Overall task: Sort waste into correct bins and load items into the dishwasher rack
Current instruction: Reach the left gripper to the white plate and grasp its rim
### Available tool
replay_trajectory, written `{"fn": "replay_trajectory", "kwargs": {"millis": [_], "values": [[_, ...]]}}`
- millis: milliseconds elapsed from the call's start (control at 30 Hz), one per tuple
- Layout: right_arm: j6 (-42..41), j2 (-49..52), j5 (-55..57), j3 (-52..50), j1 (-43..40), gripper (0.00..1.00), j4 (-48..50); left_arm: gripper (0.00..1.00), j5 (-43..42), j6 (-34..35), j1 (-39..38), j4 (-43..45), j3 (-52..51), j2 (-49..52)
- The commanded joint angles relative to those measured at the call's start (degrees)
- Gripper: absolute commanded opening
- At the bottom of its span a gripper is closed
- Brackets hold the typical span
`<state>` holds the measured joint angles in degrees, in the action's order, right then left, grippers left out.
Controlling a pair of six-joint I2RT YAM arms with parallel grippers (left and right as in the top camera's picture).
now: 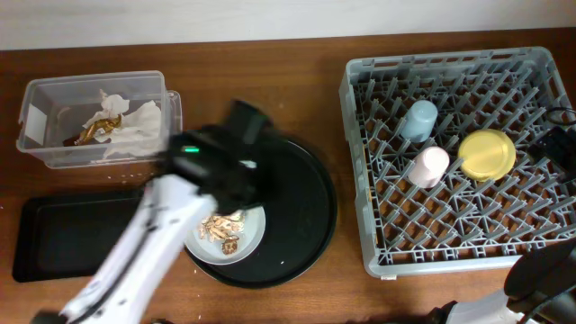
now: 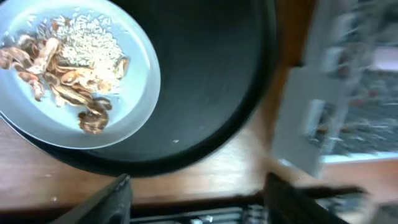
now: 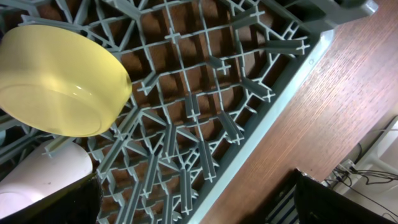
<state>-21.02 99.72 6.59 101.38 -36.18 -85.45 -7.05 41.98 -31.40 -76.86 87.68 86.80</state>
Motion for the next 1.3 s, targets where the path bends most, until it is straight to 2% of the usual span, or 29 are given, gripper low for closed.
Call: {"fn": "replay_trajectory", "kwargs": {"millis": [0, 67, 133, 200, 233, 300, 433, 467, 533, 700, 1000, 1067, 1167, 1200, 1267], "values": [[-0.5, 0.7, 0.3, -0.2, -0.2, 0.99, 0.0, 0.56, 13.1, 10.8, -7.8, -0.3, 0.1, 8.7], [-0.5, 0.7, 0.3, -0.2, -0.2, 0.99, 0.0, 0.56, 16.3, 13.9, -9.9, -0.3, 0.1, 14.3], [-0.5, 0.7, 0.3, -0.2, -0.2, 0.99, 0.0, 0.53, 16.4, 13.9, -10.1, -0.3, 0.1, 19.5], [-0.5, 0.7, 0.3, -0.2, -0.2, 0.99, 0.0, 0.56, 16.1, 13.7, -9.9, -0.3, 0.1, 23.9], [-0.5, 0.7, 0.3, -0.2, -0.2, 0.99, 0.0, 0.60, 15.8, 13.5, -9.6, -0.3, 0.1, 24.9], [-0.5, 0.7, 0.3, -0.2, -0.2, 0.99, 0.0, 0.60, 15.9, 10.4, -8.4, 0.7, 0.1, 26.6], [-0.5, 0.7, 0.3, -0.2, -0.2, 0.99, 0.0, 0.61, 15.6, 6.3, -4.5, 5.4, -1.8, 26.8], [-0.5, 0.7, 0.3, -0.2, -0.2, 0.99, 0.0, 0.60, 12.3, 1.5, -3.7, 9.3, -3.7, 26.8], [-0.5, 0.7, 0.3, -0.2, -0.2, 0.99, 0.0, 0.54, 7.3, -1.8, -3.0, 13.4, -5.9, 26.8], [-0.5, 0.7, 0.3, -0.2, -0.2, 0.99, 0.0, 0.52, 10.3, -1.8, -2.6, 15.4, -7.9, 26.8], [-0.5, 0.7, 0.3, -0.2, -0.2, 0.99, 0.0, 0.48, 9.4, -0.7, -2.2, 20.3, -14.3, 26.8], [-0.5, 0.7, 0.3, -0.2, -0.2, 0.99, 0.0, 0.41, 9.4, -0.7, -2.2, 21.6, -15.6, 26.8], [-0.5, 0.7, 0.3, -0.2, -0.2, 0.99, 0.0, 0.23, 9.4, -0.7, -2.2, 21.8, -15.7, 26.8], [-0.5, 0.7, 0.3, -0.2, -0.2, 0.99, 0.0, 0.13, 9.4, -0.7, -2.2, 21.7, -15.6, 26.8], [-0.5, 0.7, 0.3, -0.2, -0.2, 0.99, 0.0, 0.01, 9.2, -0.7, -2.2, 20.4, -14.8, 26.7]]}}
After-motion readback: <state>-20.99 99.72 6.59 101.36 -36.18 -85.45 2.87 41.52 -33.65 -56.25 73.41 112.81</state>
